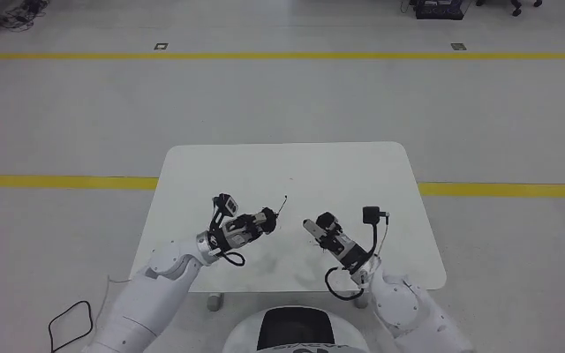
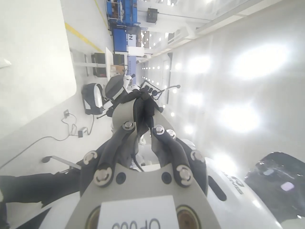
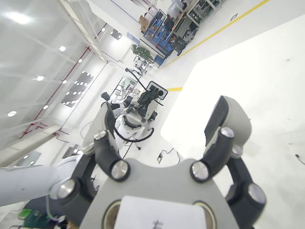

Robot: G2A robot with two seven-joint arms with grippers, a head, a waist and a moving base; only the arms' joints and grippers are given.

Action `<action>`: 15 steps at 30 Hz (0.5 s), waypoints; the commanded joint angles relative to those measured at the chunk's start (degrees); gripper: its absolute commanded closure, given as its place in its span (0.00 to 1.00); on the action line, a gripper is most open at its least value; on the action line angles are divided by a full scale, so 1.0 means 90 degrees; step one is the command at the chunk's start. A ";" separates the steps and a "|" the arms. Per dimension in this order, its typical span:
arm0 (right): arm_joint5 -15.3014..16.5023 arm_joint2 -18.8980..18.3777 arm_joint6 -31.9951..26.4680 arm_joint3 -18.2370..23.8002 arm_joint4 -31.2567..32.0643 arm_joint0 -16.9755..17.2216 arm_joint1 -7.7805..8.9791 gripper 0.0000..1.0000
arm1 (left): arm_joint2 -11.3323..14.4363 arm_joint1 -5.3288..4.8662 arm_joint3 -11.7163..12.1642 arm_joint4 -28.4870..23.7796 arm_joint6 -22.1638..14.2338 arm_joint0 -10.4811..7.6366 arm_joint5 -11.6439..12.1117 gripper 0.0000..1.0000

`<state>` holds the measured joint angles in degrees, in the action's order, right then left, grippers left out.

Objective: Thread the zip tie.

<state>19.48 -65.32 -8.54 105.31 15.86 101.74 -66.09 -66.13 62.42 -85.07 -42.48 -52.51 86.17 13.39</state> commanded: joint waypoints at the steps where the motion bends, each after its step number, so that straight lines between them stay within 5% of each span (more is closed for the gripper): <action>1: 0.0000 -0.0062 -0.0351 0.0042 -0.0480 -0.0047 0.0065 0.00 | -0.0004 0.0000 0.0071 -0.0246 -0.0195 -0.0034 -0.0092 1.00; 8: 0.0000 -0.0266 -0.1822 0.0008 -0.2221 -0.0250 0.0178 0.00 | 0.0030 0.0002 0.0200 -0.0593 -0.0557 -0.0109 -0.0190 1.00; 15: 0.0000 -0.0521 -0.3224 -0.0368 -0.3529 -0.0449 0.0067 0.00 | 0.0096 0.0007 0.0220 -0.0704 -0.0667 -0.0162 -0.0230 1.00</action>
<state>19.48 -69.73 -35.64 102.46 -14.41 97.91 -65.29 -65.33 62.48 -83.12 -48.71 -58.42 84.79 11.34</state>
